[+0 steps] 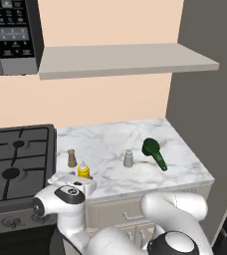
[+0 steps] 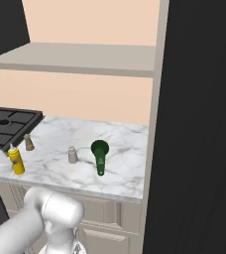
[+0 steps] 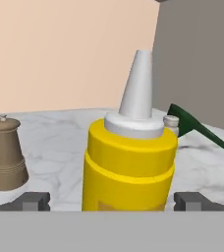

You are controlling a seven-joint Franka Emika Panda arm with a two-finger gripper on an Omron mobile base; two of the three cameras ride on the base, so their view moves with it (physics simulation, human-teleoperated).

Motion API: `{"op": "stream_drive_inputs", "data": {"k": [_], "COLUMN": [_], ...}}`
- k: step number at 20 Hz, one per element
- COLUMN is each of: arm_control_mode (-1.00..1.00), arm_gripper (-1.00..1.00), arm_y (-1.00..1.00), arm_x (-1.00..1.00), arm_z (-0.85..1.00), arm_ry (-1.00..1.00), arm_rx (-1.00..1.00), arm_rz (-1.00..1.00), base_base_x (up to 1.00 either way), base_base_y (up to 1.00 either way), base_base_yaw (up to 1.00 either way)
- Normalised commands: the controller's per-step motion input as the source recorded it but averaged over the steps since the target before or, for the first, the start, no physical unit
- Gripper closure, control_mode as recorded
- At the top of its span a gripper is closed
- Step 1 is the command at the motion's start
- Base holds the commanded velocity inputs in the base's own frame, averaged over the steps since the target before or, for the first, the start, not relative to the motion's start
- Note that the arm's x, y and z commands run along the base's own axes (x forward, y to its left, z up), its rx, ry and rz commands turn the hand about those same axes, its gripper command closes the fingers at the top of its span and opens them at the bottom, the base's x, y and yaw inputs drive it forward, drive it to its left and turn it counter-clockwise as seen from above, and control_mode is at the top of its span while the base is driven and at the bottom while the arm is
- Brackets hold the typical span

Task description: There are various items on the counter. Only move the condiments/shakers into the cabinet.

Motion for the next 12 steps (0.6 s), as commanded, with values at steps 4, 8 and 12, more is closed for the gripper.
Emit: {"op": "stream_drive_inputs", "data": {"k": [4,8,12], "arm_control_mode": [-1.0,-1.0,-1.0], "arm_gripper": [1.0,1.0,1.0], "arm_y": [0.0,0.0,-0.18], "arm_x": [0.25,-0.02,-0.29], "arm_z": [-0.1,0.01,0.88], "arm_ry": [0.0,0.0,0.0], "arm_rx": [0.0,0.0,0.03], "arm_rz": [0.0,0.0,0.09], "base_base_x": [0.0,0.0,0.0], "base_base_y": [0.0,0.0,0.0], "base_base_yaw": [0.0,0.0,0.0]}}
